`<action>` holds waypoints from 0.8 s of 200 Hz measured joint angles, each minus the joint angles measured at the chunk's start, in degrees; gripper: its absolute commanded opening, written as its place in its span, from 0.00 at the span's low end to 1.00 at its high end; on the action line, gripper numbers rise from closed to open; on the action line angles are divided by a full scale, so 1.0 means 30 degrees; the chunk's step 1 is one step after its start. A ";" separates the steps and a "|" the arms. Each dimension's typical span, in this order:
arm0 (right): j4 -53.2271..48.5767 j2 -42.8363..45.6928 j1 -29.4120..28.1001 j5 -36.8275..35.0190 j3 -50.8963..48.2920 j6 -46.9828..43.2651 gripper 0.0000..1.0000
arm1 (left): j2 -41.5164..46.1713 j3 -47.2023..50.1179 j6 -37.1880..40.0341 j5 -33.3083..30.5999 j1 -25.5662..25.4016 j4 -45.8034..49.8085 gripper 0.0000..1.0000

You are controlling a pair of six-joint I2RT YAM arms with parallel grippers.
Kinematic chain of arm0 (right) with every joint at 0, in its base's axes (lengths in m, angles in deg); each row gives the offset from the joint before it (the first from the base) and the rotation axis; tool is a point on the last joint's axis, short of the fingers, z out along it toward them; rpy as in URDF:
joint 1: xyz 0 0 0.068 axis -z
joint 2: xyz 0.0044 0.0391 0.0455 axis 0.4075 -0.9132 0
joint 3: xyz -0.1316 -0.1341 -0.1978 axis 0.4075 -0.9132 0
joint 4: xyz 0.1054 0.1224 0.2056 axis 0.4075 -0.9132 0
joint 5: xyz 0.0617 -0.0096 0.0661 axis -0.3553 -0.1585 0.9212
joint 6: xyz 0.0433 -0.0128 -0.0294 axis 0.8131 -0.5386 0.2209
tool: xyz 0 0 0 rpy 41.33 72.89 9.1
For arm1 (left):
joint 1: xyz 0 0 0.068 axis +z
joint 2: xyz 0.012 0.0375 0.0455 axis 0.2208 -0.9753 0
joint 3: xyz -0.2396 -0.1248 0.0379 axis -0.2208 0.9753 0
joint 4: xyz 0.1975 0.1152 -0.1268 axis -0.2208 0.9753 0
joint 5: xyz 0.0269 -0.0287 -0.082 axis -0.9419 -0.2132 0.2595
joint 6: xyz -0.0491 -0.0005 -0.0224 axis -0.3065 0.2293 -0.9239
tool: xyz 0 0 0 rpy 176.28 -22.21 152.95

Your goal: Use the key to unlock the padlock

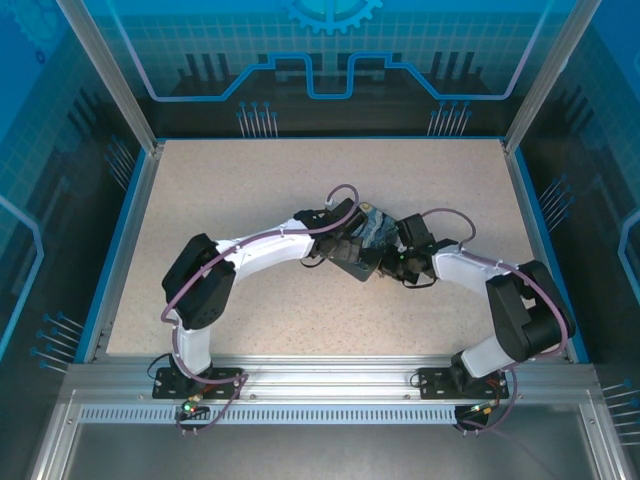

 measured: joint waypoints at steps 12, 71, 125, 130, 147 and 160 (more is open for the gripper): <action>-0.0153 -0.0270 0.0000 0.0044 0.0357 0.0918 0.00 | -0.0029 0.0000 0.0007 -0.0102 0.0000 -0.0109 0.99; -0.0189 -0.1494 0.0015 0.0328 0.1494 0.4255 0.00 | -0.0306 -0.0131 0.0007 -0.0648 0.0022 -0.0495 0.99; -0.1122 -0.1603 0.1610 0.0262 0.2914 0.3082 0.00 | -0.0772 -0.0568 -0.0036 -0.0809 0.0022 -0.0867 0.97; -0.1107 -0.1639 0.1851 0.0350 0.3075 0.2739 0.00 | -0.0838 -0.0619 -0.0051 -0.0809 0.0022 -0.1013 0.97; -0.1129 -0.2062 0.2688 0.0918 0.3730 0.1209 0.00 | -0.1078 -0.0758 -0.0080 -0.0787 0.0022 -0.1588 0.97; -0.1421 -0.2572 0.3133 0.1413 0.4328 0.0321 0.00 | -0.1173 -0.0787 -0.0109 -0.0787 0.0022 -0.1916 0.97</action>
